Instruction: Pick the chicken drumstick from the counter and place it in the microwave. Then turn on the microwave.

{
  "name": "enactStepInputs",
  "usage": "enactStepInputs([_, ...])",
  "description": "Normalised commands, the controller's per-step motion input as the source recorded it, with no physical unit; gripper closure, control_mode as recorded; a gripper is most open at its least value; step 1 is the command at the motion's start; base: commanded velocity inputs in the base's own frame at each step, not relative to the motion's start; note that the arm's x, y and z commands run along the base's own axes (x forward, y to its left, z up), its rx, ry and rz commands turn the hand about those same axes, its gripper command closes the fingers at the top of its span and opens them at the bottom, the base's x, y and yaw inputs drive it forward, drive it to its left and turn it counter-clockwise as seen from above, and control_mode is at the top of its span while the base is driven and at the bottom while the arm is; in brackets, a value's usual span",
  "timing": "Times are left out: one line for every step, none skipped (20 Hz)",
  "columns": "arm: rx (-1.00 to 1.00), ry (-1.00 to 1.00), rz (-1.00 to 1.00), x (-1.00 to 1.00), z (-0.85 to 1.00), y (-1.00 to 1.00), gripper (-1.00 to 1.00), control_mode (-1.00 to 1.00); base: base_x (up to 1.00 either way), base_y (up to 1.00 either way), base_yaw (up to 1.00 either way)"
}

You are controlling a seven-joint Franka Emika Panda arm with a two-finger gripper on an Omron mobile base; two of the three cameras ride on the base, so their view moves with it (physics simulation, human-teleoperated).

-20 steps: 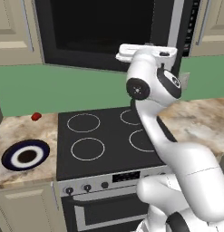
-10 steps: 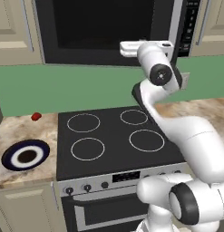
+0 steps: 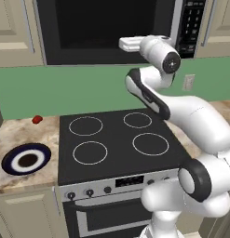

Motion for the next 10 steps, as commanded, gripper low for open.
enactStepInputs([0.0,0.1,0.16,0.56,0.21,0.0,1.0,-1.0,0.0,0.0,0.0])
enactStepInputs([0.0,0.1,0.15,0.53,0.22,0.0,1.0,-1.0,0.0,0.0,0.0])
enactStepInputs([0.0,0.12,0.13,0.64,0.22,0.0,1.0,-1.0,0.0,0.0,0.0])
enactStepInputs([0.0,0.13,0.12,0.63,0.23,0.0,1.0,-1.0,0.0,0.0,0.0])
enactStepInputs([0.0,0.14,0.11,0.65,0.2,0.0,1.0,-1.0,0.0,0.0,0.0])
enactStepInputs([0.0,0.14,0.1,0.67,0.21,0.0,1.0,-1.0,0.0,0.0,0.0])
enactStepInputs([0.0,0.14,0.09,0.66,0.23,0.0,1.0,-1.0,0.0,0.0,0.0])
enactStepInputs([0.0,0.13,0.09,0.64,0.23,0.0,1.0,-1.0,0.0,0.0,0.0])
enactStepInputs([0.0,0.12,0.08,0.57,0.23,0.0,1.0,-1.0,0.0,0.0,0.0])
enactStepInputs([0.0,0.1,0.08,0.51,0.21,0.01,1.0,-1.0,0.0,0.0,0.0])
